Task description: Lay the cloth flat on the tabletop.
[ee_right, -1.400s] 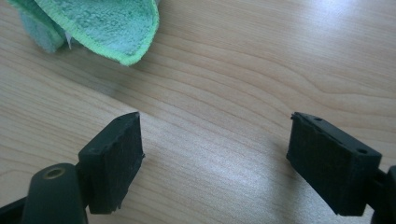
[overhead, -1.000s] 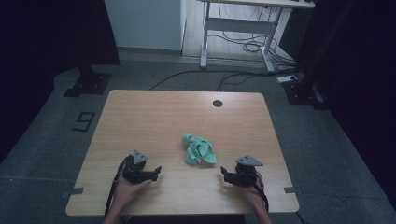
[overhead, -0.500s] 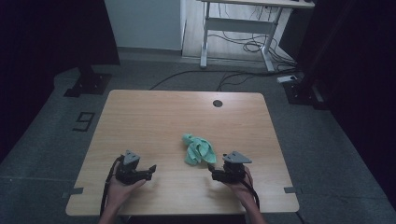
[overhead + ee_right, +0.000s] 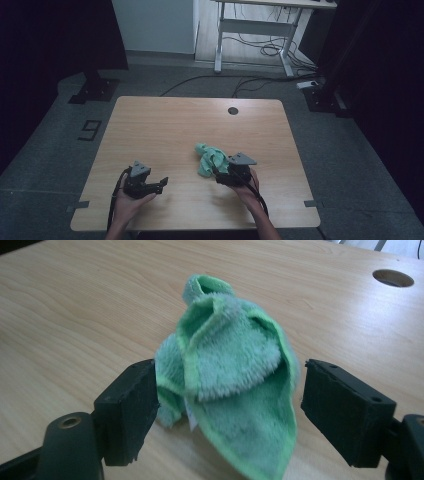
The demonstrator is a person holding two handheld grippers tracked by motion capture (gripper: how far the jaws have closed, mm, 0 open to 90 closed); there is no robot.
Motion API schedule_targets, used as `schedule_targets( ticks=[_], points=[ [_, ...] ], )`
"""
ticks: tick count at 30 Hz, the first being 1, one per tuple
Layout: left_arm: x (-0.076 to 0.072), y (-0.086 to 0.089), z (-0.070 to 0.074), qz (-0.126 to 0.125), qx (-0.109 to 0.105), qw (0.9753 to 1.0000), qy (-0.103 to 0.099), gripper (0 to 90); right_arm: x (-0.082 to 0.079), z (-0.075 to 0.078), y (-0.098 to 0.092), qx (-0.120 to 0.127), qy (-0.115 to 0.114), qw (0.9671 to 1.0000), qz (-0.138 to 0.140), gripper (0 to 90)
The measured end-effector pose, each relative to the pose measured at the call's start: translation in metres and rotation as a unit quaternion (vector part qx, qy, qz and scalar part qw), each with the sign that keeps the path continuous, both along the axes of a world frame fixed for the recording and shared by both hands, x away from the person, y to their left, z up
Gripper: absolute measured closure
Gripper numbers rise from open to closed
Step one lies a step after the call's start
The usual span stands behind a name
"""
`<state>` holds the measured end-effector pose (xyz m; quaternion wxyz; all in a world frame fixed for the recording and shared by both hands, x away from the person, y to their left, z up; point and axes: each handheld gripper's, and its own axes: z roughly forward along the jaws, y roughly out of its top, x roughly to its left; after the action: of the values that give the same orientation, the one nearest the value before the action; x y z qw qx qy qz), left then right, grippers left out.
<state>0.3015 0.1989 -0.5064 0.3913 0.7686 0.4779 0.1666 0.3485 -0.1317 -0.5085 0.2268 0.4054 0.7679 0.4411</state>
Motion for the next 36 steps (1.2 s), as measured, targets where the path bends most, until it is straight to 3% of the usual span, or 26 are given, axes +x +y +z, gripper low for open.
schedule_targets(
  ticks=[4, 9, 11, 16, 18, 24, 25, 27, 32, 36],
  points=[
    [0.0, -0.001, -0.003, 0.0, 0.005, 1.0, 0.004, 21.2, 0.013, -0.002, 0.009, -0.024, 0.0, 0.9997, 0.002, 21.8],
    [0.0, -0.003, -0.004, -0.003, 0.006, 1.0, 0.006, 21.7, 0.028, -0.011, 0.011, -0.022, 0.02, 0.9996, -0.002, 27.8],
    [0.0, -0.003, -0.004, -0.003, 0.007, 0.9999, 0.007, 21.8, 0.032, -0.014, 0.011, -0.019, 0.028, 0.9994, 0.0, 36.2],
    [0.001, -0.006, -0.008, -0.005, 0.012, 0.9999, 0.011, 22.4, 0.038, -0.023, 0.011, -0.022, 0.049, 0.9985, 0.013, 70.4],
    [0.001, -0.007, -0.008, -0.002, 0.011, 0.9999, 0.003, 23.3, 0.038, -0.025, 0.01, -0.019, 0.054, 0.9983, 0.011, 77.8],
    [0.0, -0.007, -0.005, 0.004, 0.004, 0.9999, -0.014, 25.9, 0.035, -0.018, 0.004, 0.012, 0.049, 0.9983, 0.028, 82.1],
    [-0.001, -0.008, -0.004, 0.005, 0.001, 0.9998, -0.019, 26.6, 0.03, -0.012, 0.001, 0.03, 0.042, 0.9977, 0.045, 82.6],
    [-0.001, -0.008, -0.003, 0.005, -0.002, 0.9997, -0.025, 27.7, 0.024, -0.005, -0.001, 0.041, 0.032, 0.9968, 0.061, 82.7],
    [0.0, -0.012, -0.001, 0.0, -0.007, 0.9994, -0.034, 29.9, 0.007, 0.006, -0.006, 0.053, 0.01, 0.9936, 0.1, 82.8],
    [0.003, -0.018, 0.001, -0.008, -0.005, 0.9994, -0.034, 30.6, -0.003, 0.011, -0.008, 0.058, 0.002, 0.9918, 0.114, 82.8]
  ],
)
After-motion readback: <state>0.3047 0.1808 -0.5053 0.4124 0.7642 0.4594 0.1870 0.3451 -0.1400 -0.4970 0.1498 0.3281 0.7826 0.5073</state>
